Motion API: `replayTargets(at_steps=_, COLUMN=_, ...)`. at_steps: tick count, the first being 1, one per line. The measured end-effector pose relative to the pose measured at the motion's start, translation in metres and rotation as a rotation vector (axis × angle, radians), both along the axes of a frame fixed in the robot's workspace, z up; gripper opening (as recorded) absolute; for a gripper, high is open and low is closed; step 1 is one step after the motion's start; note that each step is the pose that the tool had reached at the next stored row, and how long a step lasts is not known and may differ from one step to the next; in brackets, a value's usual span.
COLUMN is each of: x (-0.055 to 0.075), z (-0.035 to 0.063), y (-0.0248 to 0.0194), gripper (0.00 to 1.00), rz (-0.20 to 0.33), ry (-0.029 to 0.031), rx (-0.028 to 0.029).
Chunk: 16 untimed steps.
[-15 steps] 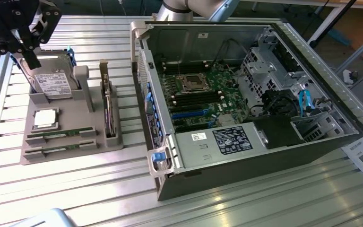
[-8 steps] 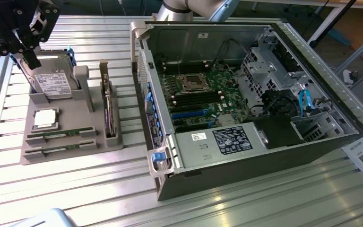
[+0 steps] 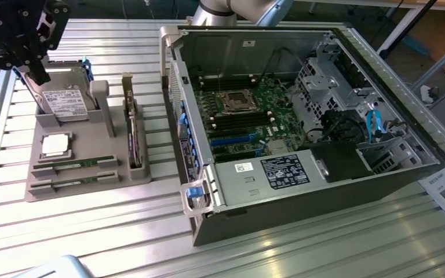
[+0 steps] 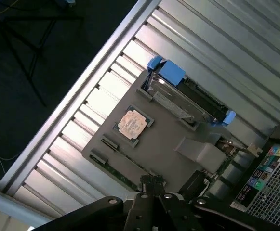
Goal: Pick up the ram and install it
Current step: 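Pick up the ram and move it above insertion slot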
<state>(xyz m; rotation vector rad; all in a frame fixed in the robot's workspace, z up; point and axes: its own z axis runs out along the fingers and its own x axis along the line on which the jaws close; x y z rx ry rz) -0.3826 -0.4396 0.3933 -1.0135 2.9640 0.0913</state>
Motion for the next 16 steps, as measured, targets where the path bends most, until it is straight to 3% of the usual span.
replayTargets(at_steps=5, x=0.0006, z=0.0000, y=0.0000, gripper=0.10, rz=0.130, ry=0.0000, rx=0.0000)
replayTargets(at_steps=16, x=0.0012, z=0.0000, y=0.0000, gripper=0.10, rz=0.354, ry=0.0000, rx=0.0000)
